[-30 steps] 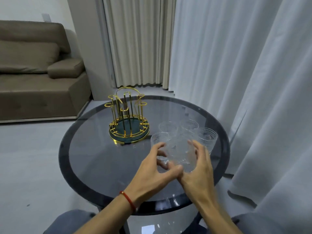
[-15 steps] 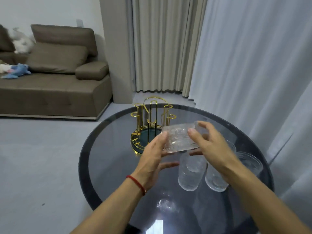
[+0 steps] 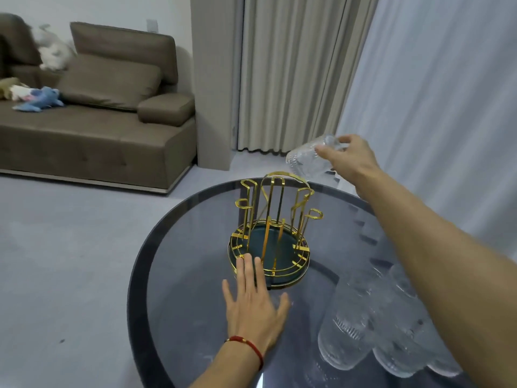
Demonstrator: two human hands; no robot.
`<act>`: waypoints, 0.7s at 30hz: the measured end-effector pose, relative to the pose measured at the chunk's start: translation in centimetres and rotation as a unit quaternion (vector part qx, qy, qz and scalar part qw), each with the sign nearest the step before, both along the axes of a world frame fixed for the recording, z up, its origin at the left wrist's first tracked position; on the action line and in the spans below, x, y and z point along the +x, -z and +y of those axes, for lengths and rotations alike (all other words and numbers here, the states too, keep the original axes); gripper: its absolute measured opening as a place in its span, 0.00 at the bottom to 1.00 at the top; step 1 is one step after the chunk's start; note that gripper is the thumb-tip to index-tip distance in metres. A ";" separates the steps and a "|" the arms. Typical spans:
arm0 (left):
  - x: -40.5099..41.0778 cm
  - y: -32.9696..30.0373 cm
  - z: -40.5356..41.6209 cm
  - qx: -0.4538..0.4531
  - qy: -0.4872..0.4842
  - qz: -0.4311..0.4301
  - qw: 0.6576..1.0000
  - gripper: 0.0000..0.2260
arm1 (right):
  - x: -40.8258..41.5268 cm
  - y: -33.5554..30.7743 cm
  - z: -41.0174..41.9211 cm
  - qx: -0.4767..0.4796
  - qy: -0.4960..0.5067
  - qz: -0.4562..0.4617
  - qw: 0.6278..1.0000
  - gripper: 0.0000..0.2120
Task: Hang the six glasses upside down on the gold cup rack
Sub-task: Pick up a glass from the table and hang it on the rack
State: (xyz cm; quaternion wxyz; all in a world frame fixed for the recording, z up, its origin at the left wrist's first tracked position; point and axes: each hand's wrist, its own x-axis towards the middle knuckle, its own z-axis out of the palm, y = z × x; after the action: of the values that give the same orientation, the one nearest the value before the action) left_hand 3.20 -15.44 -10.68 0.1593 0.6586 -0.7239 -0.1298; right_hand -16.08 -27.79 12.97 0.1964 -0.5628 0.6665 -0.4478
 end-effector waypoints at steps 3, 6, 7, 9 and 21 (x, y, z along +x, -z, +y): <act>-0.5 0.1 0.0 0.010 -0.007 -0.014 1.000 0.38 | 0.9 0.1 -2.5 0.042 -0.073 0.039 0.996 0.39; -0.9 -0.1 -0.1 0.017 -0.019 -0.026 0.999 0.37 | 1.6 1.1 -4.0 0.080 -0.146 0.106 0.980 0.37; -1.1 -0.1 -0.1 0.020 -0.022 -0.031 0.999 0.37 | 1.8 1.5 -4.4 0.091 -0.165 0.118 0.975 0.38; -1.4 -0.1 0.0 0.019 -0.028 -0.044 0.998 0.37 | 2.1 2.1 -5.2 0.119 -0.202 0.123 0.964 0.41; -1.4 0.6 -0.1 0.012 -0.028 -0.065 0.997 0.38 | 2.8 2.3 -7.9 0.239 -0.309 0.194 0.900 0.39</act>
State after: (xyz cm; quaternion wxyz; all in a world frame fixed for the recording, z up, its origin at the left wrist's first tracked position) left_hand 1.82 -15.57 -11.30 0.1080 0.6877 -0.7122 -0.0907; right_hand -13.29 -35.65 10.67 0.3204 -0.7521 0.5711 -0.0741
